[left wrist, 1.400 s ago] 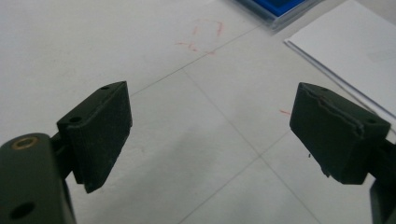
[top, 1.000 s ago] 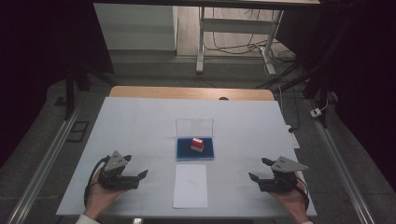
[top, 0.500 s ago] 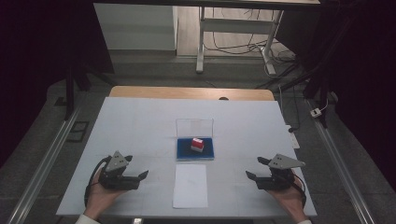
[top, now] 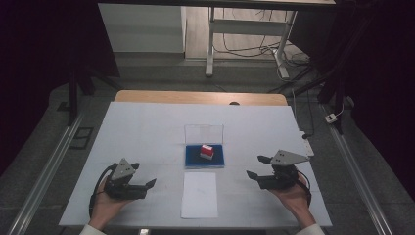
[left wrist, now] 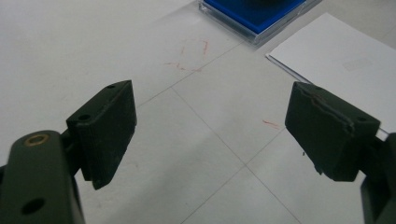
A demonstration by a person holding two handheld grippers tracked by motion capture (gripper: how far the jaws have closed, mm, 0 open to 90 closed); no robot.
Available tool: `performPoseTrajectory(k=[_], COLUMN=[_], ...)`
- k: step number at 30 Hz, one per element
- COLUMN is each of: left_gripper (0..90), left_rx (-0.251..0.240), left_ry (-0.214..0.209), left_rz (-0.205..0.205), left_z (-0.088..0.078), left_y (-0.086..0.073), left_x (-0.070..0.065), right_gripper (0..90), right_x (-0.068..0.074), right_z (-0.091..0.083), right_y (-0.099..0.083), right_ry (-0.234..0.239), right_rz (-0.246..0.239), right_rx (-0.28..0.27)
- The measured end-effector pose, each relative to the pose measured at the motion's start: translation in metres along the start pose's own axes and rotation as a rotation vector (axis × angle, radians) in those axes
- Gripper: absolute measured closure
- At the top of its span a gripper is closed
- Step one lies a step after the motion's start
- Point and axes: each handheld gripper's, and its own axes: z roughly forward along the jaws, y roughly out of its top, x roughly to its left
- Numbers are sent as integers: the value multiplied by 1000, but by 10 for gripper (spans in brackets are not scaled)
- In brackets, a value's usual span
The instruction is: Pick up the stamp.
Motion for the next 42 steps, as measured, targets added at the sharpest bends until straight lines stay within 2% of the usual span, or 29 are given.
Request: performPoseTrajectory(k=[2, 6, 7, 14, 24, 26, 32, 38, 42], left_gripper=[166, 166, 166, 166, 170, 170, 172, 172, 173], left_rx=[-2, 9, 8, 11, 19, 22, 22, 29, 27], left_ry=[-2, -12, -12, -12, -9, -8, -7, -6, -4], left_rz=[-4, -8, -8, -8, -4, -4, -3, 3, 5], left_z=[1, 3, 3, 4, 5, 6, 6, 7, 6], left_y=[0, 0, 0, 0, 0, 0, 0, -1, -1], left_x=[1, 1, 1, 0, 0, 0, 0, 0, -1], right_gripper=[294, 303, 306, 307, 313, 314, 315, 317, 322], right_x=[1, -1, -1, -1, -3, -3, 2, 1, 0], right_z=[2, 4, 7, 19, 35, 40, 55, 63, 73], right_y=[13, 25, 29, 42, 49, 51, 64, 66, 68], right_ry=[6, 10, 25, 40, 55, 63, 86, 92, 101], right_rz=[-10, -14, -12, -14, -7, 7, -18, -31, -41], right_rx=[-5, -14, -17, -24, -26, -33, -27, -24, 2])
